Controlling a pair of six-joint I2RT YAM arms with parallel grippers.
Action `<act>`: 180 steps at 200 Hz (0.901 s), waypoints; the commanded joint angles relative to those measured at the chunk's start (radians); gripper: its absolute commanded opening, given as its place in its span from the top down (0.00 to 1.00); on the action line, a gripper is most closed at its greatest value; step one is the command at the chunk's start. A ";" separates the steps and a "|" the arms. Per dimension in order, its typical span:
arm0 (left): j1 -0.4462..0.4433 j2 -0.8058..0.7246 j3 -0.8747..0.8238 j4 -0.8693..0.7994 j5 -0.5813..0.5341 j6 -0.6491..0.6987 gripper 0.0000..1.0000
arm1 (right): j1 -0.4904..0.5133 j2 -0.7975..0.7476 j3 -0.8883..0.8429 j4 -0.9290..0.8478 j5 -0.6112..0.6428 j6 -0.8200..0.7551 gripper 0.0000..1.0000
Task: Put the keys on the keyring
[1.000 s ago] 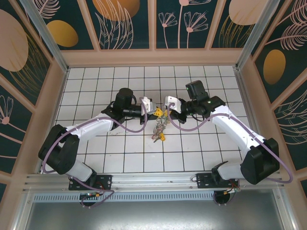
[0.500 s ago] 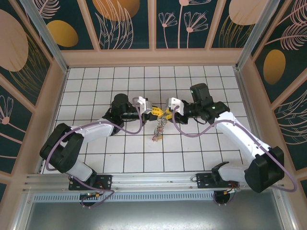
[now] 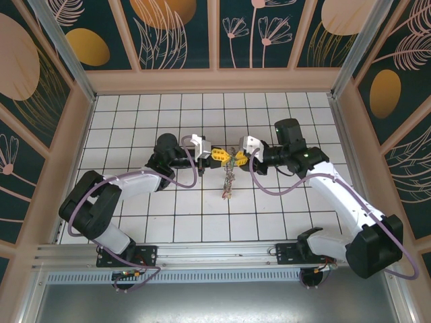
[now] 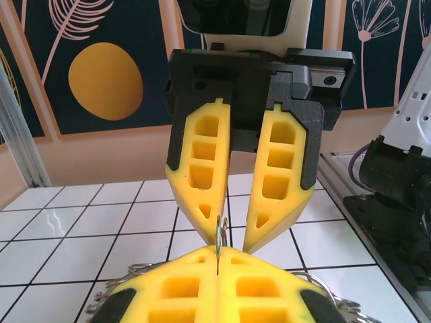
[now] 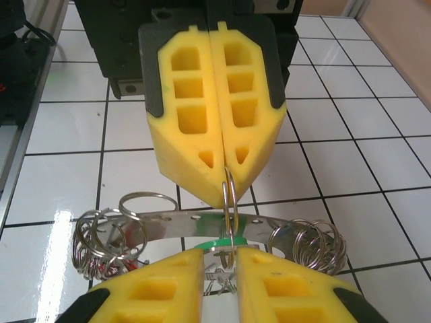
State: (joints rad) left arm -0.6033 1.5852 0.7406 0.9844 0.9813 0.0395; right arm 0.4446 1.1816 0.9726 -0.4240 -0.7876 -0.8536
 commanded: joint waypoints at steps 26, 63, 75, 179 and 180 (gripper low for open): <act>-0.006 0.007 0.007 0.087 0.034 -0.006 1.00 | -0.009 0.049 0.028 -0.002 -0.058 0.024 1.00; -0.006 0.013 0.008 0.110 0.038 -0.002 1.00 | -0.011 0.110 0.062 -0.038 -0.081 0.078 1.00; -0.006 0.016 0.007 0.121 0.037 -0.004 1.00 | -0.012 0.127 0.067 -0.039 -0.089 0.098 1.00; -0.010 0.055 0.000 0.209 0.046 -0.044 1.00 | -0.029 0.000 0.057 -0.044 0.037 -0.051 0.69; -0.010 0.056 0.001 0.209 0.046 -0.043 1.00 | -0.029 -0.003 0.057 -0.045 0.038 -0.053 0.69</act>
State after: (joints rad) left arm -0.6064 1.6337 0.7292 1.1061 0.9939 0.0051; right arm 0.4210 1.2499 1.0267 -0.4706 -0.8070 -0.8318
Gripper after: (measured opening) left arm 0.061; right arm 0.305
